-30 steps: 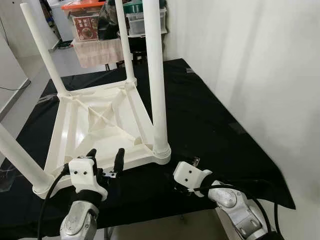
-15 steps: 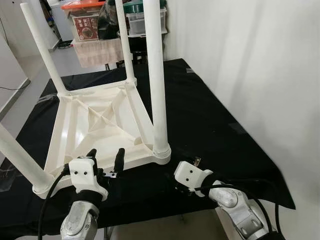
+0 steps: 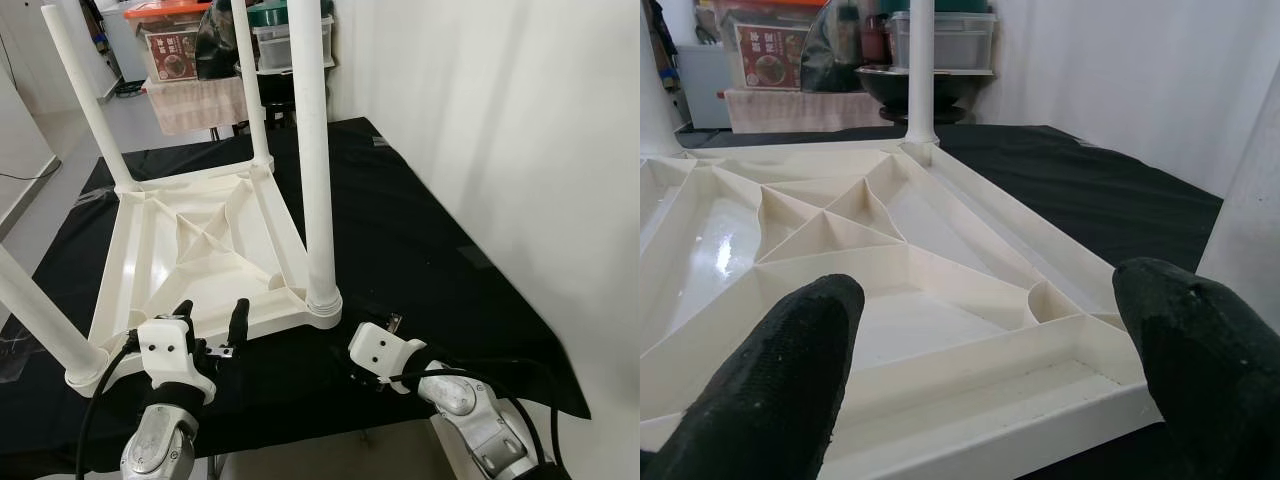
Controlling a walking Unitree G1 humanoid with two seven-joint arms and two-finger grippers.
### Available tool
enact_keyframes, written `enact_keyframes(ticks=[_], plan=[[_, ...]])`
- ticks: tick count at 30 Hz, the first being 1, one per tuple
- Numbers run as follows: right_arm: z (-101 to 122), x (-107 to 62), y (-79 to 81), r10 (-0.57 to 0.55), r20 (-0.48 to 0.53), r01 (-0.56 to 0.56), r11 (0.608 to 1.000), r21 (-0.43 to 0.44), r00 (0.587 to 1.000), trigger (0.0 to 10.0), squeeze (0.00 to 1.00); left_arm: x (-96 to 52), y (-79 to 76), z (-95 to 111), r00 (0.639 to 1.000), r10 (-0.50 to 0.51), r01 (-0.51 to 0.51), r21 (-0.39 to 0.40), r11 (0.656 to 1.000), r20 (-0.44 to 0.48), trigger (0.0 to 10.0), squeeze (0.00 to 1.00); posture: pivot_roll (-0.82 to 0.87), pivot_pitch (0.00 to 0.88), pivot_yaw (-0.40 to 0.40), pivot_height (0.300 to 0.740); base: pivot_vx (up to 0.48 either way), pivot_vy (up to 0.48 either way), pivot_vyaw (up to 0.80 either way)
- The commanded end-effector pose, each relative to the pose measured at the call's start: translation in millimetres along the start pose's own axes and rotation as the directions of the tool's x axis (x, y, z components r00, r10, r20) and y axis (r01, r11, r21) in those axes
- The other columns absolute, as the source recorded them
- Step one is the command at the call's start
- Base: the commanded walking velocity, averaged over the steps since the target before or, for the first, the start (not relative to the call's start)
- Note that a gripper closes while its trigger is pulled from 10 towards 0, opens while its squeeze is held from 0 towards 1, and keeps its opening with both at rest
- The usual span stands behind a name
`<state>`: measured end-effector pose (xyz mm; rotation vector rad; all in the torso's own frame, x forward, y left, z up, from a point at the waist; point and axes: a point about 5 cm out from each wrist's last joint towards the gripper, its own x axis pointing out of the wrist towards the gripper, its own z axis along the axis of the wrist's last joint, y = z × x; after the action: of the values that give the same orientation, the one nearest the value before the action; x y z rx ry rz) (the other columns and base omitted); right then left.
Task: Building children table
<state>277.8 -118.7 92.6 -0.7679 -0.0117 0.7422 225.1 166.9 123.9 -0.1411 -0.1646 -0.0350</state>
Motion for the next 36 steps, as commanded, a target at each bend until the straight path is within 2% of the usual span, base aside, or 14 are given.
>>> enact_keyframes(ticks=[1, 36], plan=[[0.6, -1.4, 2.5, 0.008, 0.01, -0.008, 1.0, 0.002, 1.0, 10.0, 0.0, -1.3, 1.9, 2.0, 1.0, 0.001, -0.001, 0.008, 1.0, 0.003, 10.0, 0.0, -0.1, 0.0, 0.037, 0.74, 0.0, 0.0, 0.0], [1.8, -2.1, 3.3, 0.008, 0.014, -0.008, 1.0, 0.0, 1.0, 10.0, 0.0, -2.7, 3.1, 2.5, 1.0, 0.007, -0.007, 0.002, 1.0, 0.003, 10.0, 0.0, -0.1, 0.0, 0.038, 0.74, 0.0, 0.0, 0.0]])
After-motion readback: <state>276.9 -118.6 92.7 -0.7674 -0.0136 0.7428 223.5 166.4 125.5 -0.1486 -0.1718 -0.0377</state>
